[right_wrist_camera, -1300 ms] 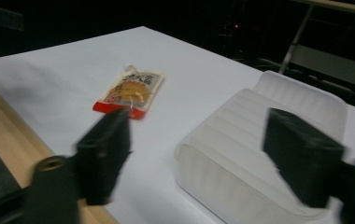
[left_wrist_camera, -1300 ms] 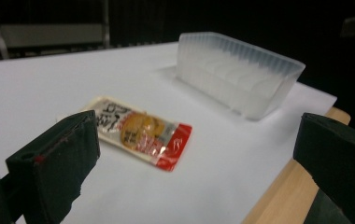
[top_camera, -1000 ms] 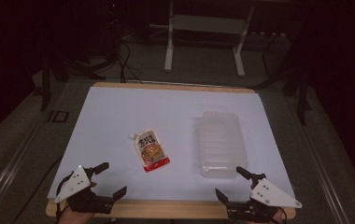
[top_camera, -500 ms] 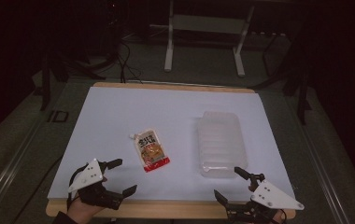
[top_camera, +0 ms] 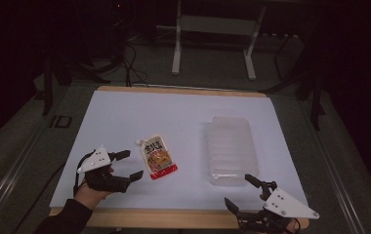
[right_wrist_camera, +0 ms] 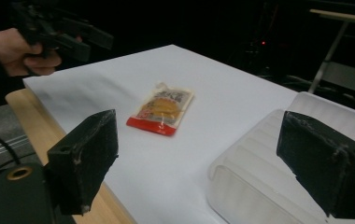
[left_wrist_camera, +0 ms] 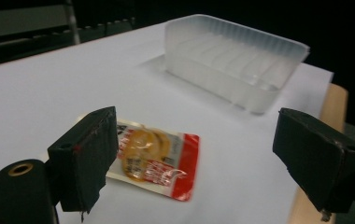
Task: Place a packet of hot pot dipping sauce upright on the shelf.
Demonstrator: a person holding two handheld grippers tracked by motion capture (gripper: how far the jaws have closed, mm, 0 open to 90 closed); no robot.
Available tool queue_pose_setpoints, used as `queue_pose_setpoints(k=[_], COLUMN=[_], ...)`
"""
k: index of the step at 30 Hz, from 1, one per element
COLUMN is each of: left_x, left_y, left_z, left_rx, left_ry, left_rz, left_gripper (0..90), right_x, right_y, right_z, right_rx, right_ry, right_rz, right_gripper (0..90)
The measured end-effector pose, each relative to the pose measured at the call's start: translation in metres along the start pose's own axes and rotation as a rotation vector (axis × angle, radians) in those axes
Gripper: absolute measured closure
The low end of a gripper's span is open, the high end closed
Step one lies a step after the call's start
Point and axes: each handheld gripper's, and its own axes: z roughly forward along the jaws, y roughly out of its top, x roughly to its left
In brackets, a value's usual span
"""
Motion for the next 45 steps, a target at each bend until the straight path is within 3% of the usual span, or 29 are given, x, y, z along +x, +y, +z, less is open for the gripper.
queue_pose_setpoints(k=[6,10,16,38,45], left_x=[0.01,0.017,0.032,0.083,0.096], left_y=[0.004,0.005,0.008,0.004,0.0], left_z=[0.014,0.022,0.041,0.095,0.108], left_rx=[0.011,0.034,0.083,0.141,0.181], left_ry=[0.0,0.007,0.048,0.123,0.109], left_rz=[0.021,0.012,0.007,-0.095,-0.123], left_gripper=[18.4,19.3,20.6,32.0,36.0], right_x=[0.001,0.001,0.0,0.001,0.0], right_y=[-0.001,-0.001,-0.001,-0.005,-0.006], right_z=[0.002,0.002,0.004,0.008,0.01], right_rx=[0.01,0.01,0.017,0.042,0.051], right_ry=[0.006,0.007,0.016,0.05,0.06], right_rz=[-0.001,-0.002,0.003,0.001,0.005], right_gripper=[12.6,12.6,12.7,12.7,12.8])
